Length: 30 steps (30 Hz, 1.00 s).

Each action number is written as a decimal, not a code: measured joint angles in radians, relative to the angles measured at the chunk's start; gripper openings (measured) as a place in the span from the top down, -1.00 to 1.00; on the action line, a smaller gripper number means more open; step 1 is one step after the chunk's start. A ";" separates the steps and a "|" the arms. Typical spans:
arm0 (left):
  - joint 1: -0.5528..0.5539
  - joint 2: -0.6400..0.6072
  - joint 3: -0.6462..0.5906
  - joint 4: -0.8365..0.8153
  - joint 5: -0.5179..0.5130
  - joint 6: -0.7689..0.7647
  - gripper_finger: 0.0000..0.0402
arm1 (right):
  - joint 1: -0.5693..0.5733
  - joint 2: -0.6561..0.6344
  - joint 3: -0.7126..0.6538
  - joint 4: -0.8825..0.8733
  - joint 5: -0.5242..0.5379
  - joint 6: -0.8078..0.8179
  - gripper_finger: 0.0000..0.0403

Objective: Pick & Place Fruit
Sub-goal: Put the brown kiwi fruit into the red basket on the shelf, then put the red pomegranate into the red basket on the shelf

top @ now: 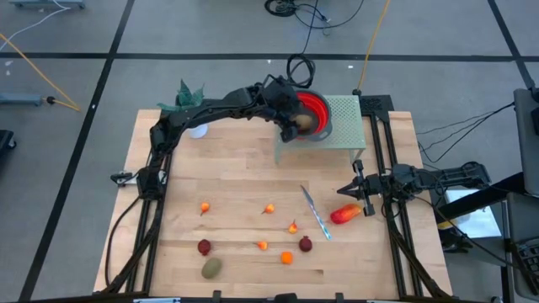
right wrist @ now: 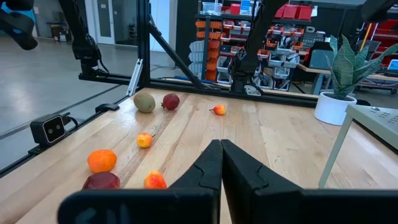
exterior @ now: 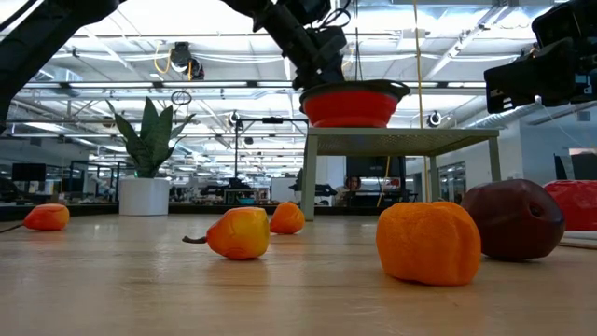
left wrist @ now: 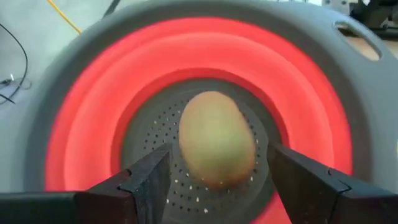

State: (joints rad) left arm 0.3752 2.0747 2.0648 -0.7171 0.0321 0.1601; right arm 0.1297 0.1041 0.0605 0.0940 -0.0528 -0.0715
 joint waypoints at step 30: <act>-0.306 -0.186 0.254 -0.601 -0.067 -0.400 0.31 | 0.000 0.001 0.000 0.000 0.000 0.000 1.00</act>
State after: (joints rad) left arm 0.0696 1.8889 2.3184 -1.3177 -0.0344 -0.2404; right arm 0.1296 0.1047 0.0605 0.0944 -0.0532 -0.0715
